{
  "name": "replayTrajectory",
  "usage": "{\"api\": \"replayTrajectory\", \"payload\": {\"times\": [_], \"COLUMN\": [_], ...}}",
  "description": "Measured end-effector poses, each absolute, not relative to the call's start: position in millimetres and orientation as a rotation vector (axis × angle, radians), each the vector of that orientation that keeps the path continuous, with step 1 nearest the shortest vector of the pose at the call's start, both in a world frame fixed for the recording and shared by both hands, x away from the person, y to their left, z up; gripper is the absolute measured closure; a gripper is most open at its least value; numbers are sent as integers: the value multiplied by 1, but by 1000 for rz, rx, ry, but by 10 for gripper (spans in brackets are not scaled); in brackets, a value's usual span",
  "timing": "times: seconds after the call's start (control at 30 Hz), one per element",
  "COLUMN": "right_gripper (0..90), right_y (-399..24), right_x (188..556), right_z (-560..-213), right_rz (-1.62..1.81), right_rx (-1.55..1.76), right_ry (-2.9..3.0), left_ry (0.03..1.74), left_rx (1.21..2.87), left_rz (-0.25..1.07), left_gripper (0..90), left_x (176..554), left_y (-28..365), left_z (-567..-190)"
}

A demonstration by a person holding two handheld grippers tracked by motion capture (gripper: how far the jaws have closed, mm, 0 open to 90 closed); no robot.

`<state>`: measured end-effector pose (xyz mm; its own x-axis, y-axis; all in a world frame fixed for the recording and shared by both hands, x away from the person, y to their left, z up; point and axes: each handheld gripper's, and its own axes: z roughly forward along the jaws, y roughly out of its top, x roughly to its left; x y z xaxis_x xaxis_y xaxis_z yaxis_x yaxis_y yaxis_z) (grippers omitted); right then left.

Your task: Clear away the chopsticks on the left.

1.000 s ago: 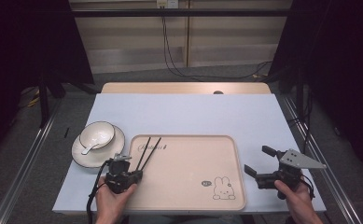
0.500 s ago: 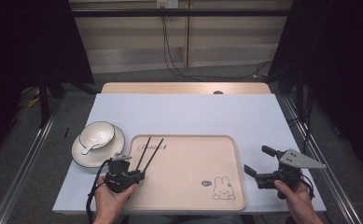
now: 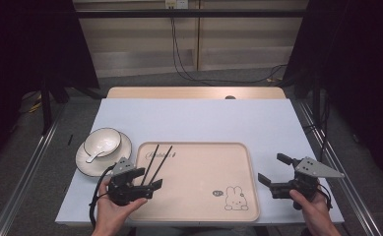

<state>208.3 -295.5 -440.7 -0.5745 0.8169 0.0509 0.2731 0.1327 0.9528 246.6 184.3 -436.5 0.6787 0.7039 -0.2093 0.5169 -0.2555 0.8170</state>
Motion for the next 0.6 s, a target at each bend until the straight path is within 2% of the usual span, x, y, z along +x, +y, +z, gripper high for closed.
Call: {"api": "replayTrajectory", "payload": {"times": [0.07, 0.13, 0.2, 0.33, 0.6], "right_gripper": [11, 11, 11, 11, 11], "right_y": [-295, -295, -296, -295, -296], "right_x": [208, 208, 208, 208, 208], "right_z": [-441, -441, -441, -440, -440], "right_rz": [1448, 1450, 1450, 1452, 1452], "right_rx": [1052, 1051, 1041, 1048, 1049], "right_ry": [1924, 1924, 1927, 1923, 1924], "left_ry": [914, 925, 902, 838, 923], "left_rx": [1912, 1856, 1839, 1833, 1798], "left_rz": [302, 310, 289, 338, 375], "left_gripper": [134, 27, 42, 20, 19], "left_x": [244, 241, 238, 229, 213], "left_y": [189, 194, 201, 220, 256], "left_z": [-433, -431, -428, -428, -425]}}
